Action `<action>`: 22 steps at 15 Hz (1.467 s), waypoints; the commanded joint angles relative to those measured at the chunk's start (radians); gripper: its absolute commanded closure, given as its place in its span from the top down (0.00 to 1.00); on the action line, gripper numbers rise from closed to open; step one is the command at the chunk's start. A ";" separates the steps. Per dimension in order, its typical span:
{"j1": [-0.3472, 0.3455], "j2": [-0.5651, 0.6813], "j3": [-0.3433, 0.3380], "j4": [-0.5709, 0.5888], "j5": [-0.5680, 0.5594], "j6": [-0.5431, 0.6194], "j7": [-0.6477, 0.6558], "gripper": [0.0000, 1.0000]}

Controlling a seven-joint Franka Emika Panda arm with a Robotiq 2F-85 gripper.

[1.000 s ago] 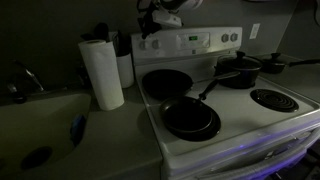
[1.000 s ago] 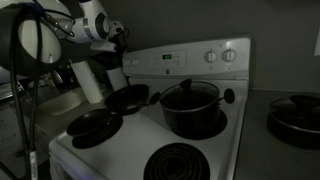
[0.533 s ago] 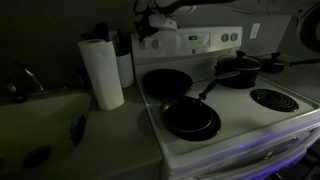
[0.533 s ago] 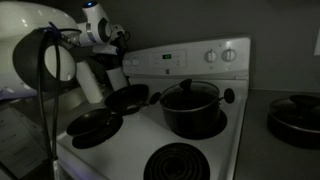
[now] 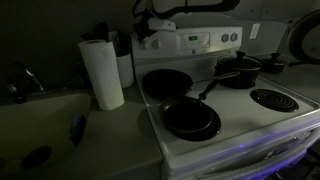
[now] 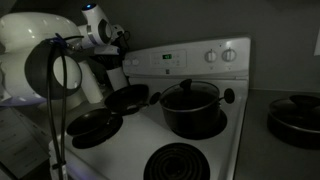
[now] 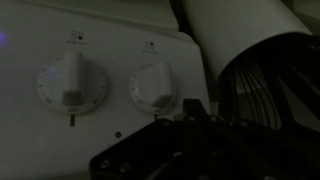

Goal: Turn the first knob from the left

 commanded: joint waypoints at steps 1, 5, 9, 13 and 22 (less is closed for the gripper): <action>0.017 0.026 -0.036 0.060 -0.045 -0.040 0.003 0.00; 0.014 0.036 -0.025 0.070 -0.045 -0.019 0.002 0.00; 0.008 0.039 -0.021 0.073 -0.038 -0.009 0.006 0.00; 0.004 0.049 -0.013 0.084 -0.031 0.035 0.003 0.00; 0.002 0.062 -0.012 0.088 -0.001 0.081 0.023 0.00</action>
